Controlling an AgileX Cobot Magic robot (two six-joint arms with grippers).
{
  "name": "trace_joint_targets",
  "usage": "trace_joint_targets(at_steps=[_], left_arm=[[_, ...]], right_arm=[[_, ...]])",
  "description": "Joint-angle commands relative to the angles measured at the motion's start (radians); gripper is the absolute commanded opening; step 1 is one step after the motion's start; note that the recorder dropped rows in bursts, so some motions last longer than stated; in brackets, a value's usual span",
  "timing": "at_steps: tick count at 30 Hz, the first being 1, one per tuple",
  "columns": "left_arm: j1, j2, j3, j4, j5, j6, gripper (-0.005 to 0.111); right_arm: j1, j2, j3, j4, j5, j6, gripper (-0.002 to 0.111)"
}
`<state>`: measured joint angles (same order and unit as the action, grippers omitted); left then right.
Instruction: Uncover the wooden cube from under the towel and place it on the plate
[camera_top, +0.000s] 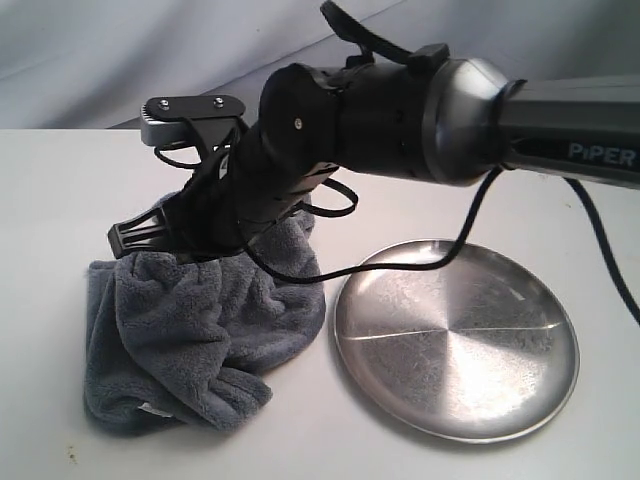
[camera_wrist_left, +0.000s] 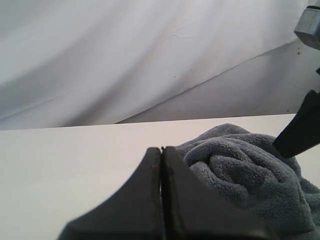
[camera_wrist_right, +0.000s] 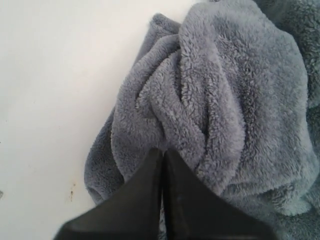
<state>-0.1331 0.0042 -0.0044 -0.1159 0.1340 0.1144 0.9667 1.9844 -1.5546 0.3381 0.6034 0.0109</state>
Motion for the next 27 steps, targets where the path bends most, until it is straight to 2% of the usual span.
trace_joint_targets(at_steps=[1, 5, 7, 9, 13, 15, 27], left_arm=[[-0.005, -0.004, 0.004, -0.002, -0.003, -0.003, 0.0], [-0.005, -0.004, 0.004, -0.002, -0.003, -0.003, 0.0], [-0.005, -0.004, 0.004, -0.002, -0.003, -0.003, 0.0], [-0.005, -0.004, 0.004, -0.002, -0.003, -0.003, 0.0], [-0.005, -0.004, 0.004, -0.002, -0.003, -0.003, 0.0], [-0.005, -0.004, 0.004, -0.002, -0.003, -0.003, 0.0], [-0.005, -0.004, 0.004, -0.002, -0.003, -0.003, 0.0]], right_arm=[[0.0, 0.019, -0.038, -0.03, 0.044, -0.003, 0.0], [0.0, 0.021, -0.041, -0.083, 0.076, -0.003, 0.0], [-0.002, 0.021, -0.041, -0.086, 0.089, -0.003, 0.007], [-0.002, 0.021, -0.041, -0.088, 0.098, -0.003, 0.019], [-0.002, 0.033, -0.041, -0.102, 0.108, 0.024, 0.054], [-0.002, 0.038, -0.041, -0.126, 0.108, 0.078, 0.063], [-0.002, 0.114, -0.041, -0.158, 0.017, 0.156, 0.066]])
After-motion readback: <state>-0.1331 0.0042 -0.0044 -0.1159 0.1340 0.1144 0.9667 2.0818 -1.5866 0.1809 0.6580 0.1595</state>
